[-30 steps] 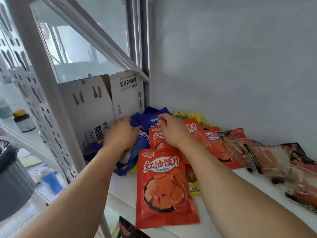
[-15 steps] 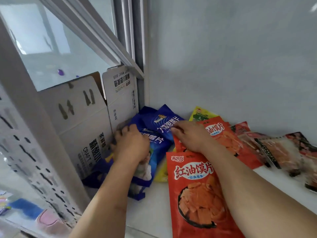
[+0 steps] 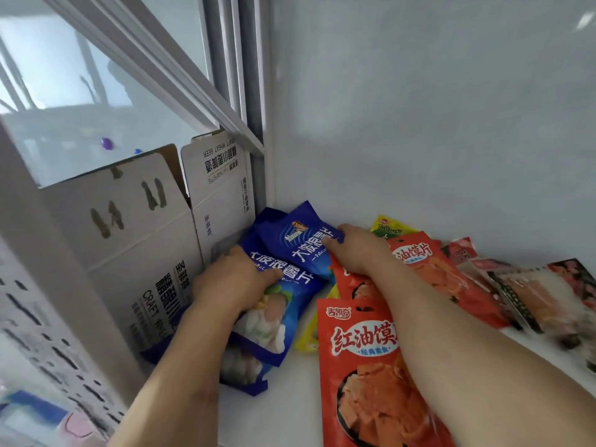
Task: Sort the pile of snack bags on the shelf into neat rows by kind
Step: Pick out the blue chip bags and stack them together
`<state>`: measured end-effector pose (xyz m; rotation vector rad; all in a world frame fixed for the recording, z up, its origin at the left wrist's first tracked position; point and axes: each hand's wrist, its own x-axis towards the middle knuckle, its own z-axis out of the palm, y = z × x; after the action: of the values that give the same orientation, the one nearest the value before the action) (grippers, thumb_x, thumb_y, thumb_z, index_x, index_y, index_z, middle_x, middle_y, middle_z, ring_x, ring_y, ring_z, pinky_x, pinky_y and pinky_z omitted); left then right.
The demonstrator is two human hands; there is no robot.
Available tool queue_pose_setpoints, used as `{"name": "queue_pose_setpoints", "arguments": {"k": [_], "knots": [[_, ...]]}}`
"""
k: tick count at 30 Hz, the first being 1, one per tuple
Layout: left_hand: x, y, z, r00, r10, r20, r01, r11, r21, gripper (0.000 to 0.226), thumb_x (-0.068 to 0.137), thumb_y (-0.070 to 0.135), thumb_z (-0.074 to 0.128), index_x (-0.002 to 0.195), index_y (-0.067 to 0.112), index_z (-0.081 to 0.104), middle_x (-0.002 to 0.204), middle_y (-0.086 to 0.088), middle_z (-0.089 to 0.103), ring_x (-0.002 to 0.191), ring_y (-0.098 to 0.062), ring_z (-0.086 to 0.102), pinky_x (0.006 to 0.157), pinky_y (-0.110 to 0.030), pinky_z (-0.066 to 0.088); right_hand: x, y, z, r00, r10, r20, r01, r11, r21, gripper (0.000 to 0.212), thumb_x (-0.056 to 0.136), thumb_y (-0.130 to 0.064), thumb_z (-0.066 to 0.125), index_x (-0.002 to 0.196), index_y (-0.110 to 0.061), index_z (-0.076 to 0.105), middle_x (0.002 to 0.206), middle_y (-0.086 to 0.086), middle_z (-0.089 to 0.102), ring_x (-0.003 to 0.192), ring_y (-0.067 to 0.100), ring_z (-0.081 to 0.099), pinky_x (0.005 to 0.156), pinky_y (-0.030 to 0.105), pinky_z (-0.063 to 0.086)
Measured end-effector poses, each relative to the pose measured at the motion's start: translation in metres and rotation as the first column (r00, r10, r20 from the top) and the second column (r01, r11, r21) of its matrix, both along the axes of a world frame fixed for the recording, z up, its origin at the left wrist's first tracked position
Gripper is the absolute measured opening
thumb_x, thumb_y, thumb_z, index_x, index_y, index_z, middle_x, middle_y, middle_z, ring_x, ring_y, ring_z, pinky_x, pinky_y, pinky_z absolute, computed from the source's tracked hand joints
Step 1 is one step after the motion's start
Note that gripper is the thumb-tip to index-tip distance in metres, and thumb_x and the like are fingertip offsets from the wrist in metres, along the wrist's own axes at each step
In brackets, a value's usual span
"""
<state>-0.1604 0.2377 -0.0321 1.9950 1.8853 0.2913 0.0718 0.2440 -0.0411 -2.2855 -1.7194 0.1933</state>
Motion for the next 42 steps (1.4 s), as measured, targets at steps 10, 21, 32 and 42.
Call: {"name": "queue_pose_setpoints", "arguments": {"k": [10,21,32,42], "knots": [[0.001,-0.009,0.01,0.997,0.055,0.048,-0.059,0.993,0.101,0.096,0.074,0.059,0.078,0.143,0.008,0.033,0.142,-0.014,0.049,0.122,-0.033,0.056,0.091,-0.044,0.052,-0.008,0.009,0.007,0.892,0.022,-0.452,0.018,0.996,0.083,0.063,0.087,-0.042,0.071,0.134,-0.005,0.053,0.124,0.012,0.065,0.108,0.028,0.065,0.092,0.036,0.052],[-0.012,-0.013,0.029,0.934,0.099,0.342,-0.121,0.992,0.043,0.071,0.083,0.028,0.079,0.139,0.01,0.039,0.128,-0.013,0.061,0.108,-0.031,0.064,0.091,-0.048,0.056,-0.021,0.012,0.039,0.689,0.222,-0.69,0.074,0.926,0.371,0.019,0.094,-0.038,0.064,0.09,-0.021,0.056,0.094,0.004,0.071,0.084,0.021,0.07,0.074,0.038,0.056],[-0.02,-0.019,0.039,0.73,0.133,0.671,-0.169,0.985,-0.011,0.037,0.094,0.018,0.069,0.128,0.01,0.059,0.086,-0.001,0.063,0.077,-0.02,0.064,0.077,-0.039,0.056,-0.023,0.011,0.057,0.72,0.222,-0.657,0.26,0.792,0.552,0.033,0.099,-0.042,0.054,0.106,-0.01,0.052,0.103,0.004,0.063,0.092,0.019,0.061,0.064,0.026,0.044],[-0.018,-0.018,0.032,0.707,0.105,0.699,-0.164,0.986,0.019,0.017,0.098,0.027,0.06,0.114,0.019,0.058,0.108,-0.008,0.068,0.096,-0.028,0.067,0.09,-0.047,0.056,-0.018,0.002,0.036,0.511,0.248,-0.823,0.333,0.826,0.455,0.043,0.096,-0.046,0.057,0.112,-0.006,0.059,0.106,0.006,0.071,0.092,0.019,0.069,0.071,0.03,0.055]]}}
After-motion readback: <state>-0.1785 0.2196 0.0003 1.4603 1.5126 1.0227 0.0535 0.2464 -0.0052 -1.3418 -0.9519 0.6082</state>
